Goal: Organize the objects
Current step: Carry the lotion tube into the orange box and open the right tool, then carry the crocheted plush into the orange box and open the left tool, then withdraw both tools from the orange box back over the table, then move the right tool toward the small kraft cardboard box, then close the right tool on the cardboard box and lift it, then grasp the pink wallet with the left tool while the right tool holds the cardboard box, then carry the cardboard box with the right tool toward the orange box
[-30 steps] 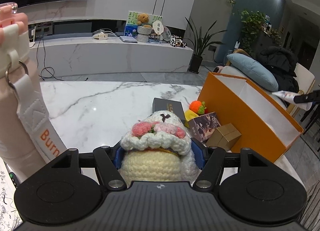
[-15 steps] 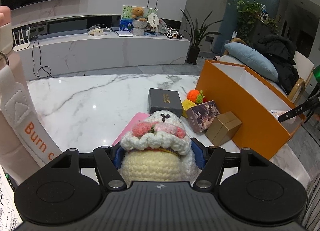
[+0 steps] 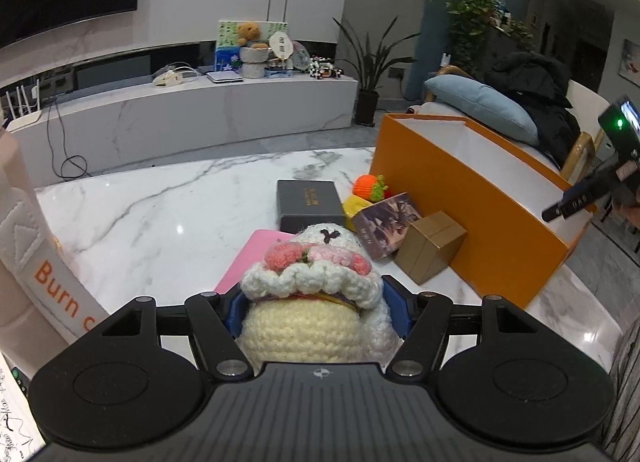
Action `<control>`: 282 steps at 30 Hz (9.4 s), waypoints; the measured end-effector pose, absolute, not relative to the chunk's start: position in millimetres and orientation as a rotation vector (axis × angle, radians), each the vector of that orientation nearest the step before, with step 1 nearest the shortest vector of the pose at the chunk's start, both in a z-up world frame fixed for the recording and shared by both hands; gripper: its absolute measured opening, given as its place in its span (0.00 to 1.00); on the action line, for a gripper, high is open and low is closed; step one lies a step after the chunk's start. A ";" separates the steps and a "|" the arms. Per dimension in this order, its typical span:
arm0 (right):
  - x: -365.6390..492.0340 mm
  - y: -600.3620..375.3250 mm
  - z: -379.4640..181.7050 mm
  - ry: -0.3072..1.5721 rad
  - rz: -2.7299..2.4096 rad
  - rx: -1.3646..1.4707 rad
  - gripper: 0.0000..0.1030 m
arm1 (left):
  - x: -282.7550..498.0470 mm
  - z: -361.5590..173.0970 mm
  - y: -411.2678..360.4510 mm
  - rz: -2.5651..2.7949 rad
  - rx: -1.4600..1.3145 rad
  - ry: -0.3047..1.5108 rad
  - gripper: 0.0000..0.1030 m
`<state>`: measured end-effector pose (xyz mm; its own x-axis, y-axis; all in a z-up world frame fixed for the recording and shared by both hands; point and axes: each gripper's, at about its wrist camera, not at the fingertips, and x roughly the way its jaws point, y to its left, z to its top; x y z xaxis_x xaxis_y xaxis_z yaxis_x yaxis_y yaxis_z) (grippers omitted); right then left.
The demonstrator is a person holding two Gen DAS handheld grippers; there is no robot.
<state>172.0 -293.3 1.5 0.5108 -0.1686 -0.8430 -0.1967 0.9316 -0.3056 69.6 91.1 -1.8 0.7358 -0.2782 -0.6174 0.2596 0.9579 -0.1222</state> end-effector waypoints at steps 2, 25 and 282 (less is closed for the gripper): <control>163.5 -295.5 12.1 1.017 0.018 -0.331 0.68 | 69.1 -0.8 89.5 -0.300 -0.051 0.691 0.74; 177.7 -318.9 15.5 0.908 0.135 0.175 0.75 | 225.8 53.4 -127.3 -0.410 0.196 0.809 0.74; 79.8 -131.1 -22.5 0.787 0.449 -0.040 0.64 | 57.1 -28.9 75.3 0.171 0.050 0.662 0.88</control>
<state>79.8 -131.1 -22.5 0.6171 0.3750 -0.6918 -0.4044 0.9053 0.1301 57.1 75.3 -28.9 0.7750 0.1734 -0.6077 -0.1418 0.9848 0.1002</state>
